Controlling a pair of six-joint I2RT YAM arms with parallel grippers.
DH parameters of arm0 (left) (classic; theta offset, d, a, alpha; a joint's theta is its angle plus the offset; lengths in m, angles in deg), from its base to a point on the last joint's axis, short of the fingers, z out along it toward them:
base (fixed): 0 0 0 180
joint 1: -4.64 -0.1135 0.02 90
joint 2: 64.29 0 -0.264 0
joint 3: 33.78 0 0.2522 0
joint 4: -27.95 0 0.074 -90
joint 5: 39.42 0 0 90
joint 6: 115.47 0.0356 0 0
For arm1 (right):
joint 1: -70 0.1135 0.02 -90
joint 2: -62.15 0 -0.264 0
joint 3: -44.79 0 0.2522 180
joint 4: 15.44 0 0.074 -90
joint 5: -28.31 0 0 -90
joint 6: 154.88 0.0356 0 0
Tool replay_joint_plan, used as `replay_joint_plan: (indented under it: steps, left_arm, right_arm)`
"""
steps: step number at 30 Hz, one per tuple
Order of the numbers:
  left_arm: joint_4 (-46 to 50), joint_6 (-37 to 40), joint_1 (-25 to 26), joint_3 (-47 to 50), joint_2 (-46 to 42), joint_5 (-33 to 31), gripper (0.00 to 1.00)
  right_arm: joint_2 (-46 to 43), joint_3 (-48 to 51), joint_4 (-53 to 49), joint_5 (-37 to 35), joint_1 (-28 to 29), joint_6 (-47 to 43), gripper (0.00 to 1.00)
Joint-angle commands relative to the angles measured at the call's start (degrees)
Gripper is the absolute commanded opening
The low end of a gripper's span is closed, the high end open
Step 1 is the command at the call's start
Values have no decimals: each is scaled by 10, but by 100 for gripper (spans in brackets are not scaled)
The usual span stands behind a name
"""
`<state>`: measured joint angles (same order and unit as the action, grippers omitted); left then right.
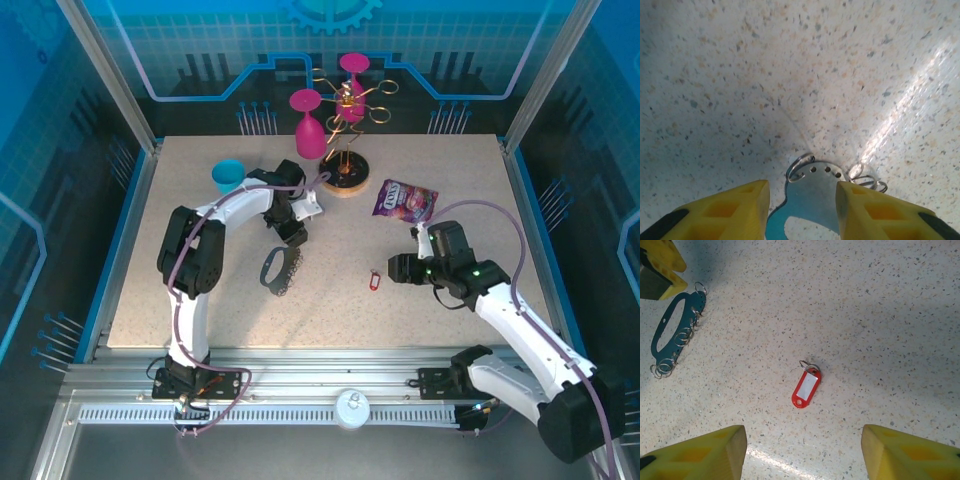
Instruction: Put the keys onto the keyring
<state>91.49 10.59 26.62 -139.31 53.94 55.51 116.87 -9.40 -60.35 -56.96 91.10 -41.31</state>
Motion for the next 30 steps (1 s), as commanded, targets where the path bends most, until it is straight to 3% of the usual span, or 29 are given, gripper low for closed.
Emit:
replay_joint_plan:
  steps: [1,19,30]
  left_arm:
    - [71,-13,8,-28,21,-45,40]
    - [113,-137,39,-107,83,-85,41]
    - [166,-149,41,-173,147,-107,37]
  right_arm:
    - [-10,3,-20,-2,9,4,63]
    - [-40,1,-48,-3,9,1,63]
    - [-51,7,-49,-2,9,4,63]
